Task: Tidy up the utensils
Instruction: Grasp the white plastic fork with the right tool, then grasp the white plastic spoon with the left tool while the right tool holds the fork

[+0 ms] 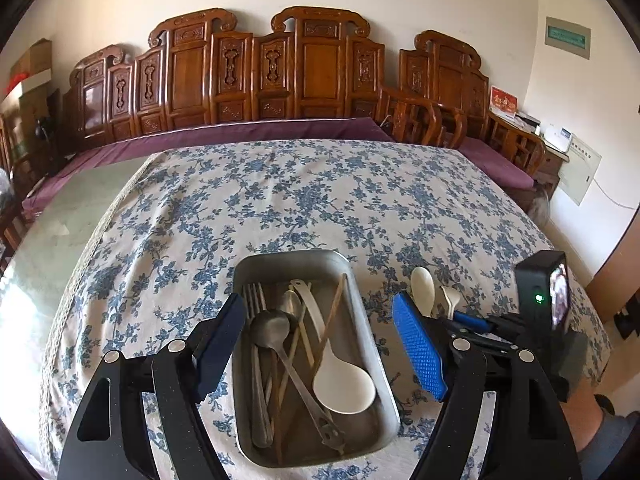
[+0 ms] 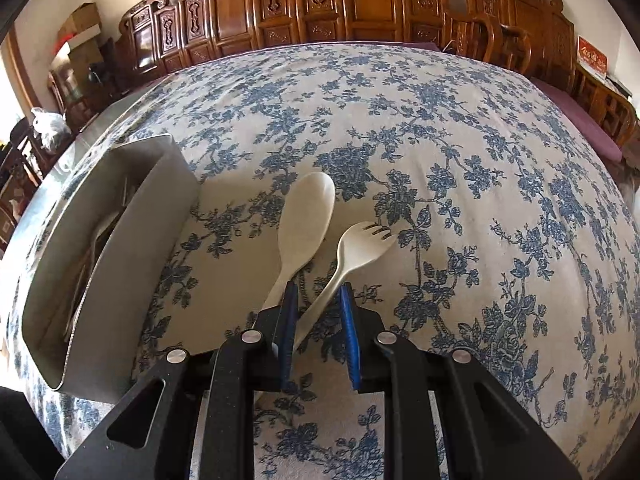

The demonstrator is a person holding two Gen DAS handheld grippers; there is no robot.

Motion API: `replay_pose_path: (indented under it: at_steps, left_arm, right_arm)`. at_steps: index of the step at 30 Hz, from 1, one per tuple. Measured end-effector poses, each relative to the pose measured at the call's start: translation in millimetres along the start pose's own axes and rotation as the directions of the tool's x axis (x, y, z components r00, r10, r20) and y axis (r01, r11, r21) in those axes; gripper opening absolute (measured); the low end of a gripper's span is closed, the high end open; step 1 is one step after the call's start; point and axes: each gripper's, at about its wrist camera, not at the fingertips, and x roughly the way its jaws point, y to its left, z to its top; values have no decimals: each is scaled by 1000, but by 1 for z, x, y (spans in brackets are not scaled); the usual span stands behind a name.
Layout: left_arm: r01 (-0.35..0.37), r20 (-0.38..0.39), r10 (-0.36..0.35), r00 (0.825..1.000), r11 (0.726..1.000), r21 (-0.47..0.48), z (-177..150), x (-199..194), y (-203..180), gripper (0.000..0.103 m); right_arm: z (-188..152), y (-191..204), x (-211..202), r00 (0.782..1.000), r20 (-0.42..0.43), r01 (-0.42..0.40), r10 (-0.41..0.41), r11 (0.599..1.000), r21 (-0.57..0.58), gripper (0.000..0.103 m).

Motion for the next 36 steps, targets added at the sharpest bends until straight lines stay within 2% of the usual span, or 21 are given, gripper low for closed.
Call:
replay_pose_path:
  at_steps: [2,8,14,18,24,29,36]
  left_arm:
    - [2,-1,-2,1000,1000,8,0,-1,-4,73]
    - [29,-11,-29,1000,999,30,-1,0,-24,73]
    - [41,-27,-39,999,996,77,-9,6,-51,73]
    - [42,-32,-39,999,993,106,-16,8,-68,73]
    - [37,-33,-34,999,992,123,-22,9,-88,73]
    - [29,-50,-22,998,991,134,-24,16,-100,73]
    - [1,-119,19,993,986,166,-27,46,-118,73]
  right_arm:
    - [0,-3,0,1000,-1,13,-13,1000,-6,23]
    - [-8,-26,-9,1000,-13,13,-13,1000,10,8]
    - [-22,-57,-30,999,-16,-49,50,997,54,8]
    - [-27,-66,-56,998,22,-64,63,997,36,8]
    - [-22,-82,-77,997,76,-31,32,999,-15,8]
    - [-25,-98,-74,996,93,-5,9,999,-37,8]
    - [-32,-112,-60,996,91,25,-21,999,-43,8]
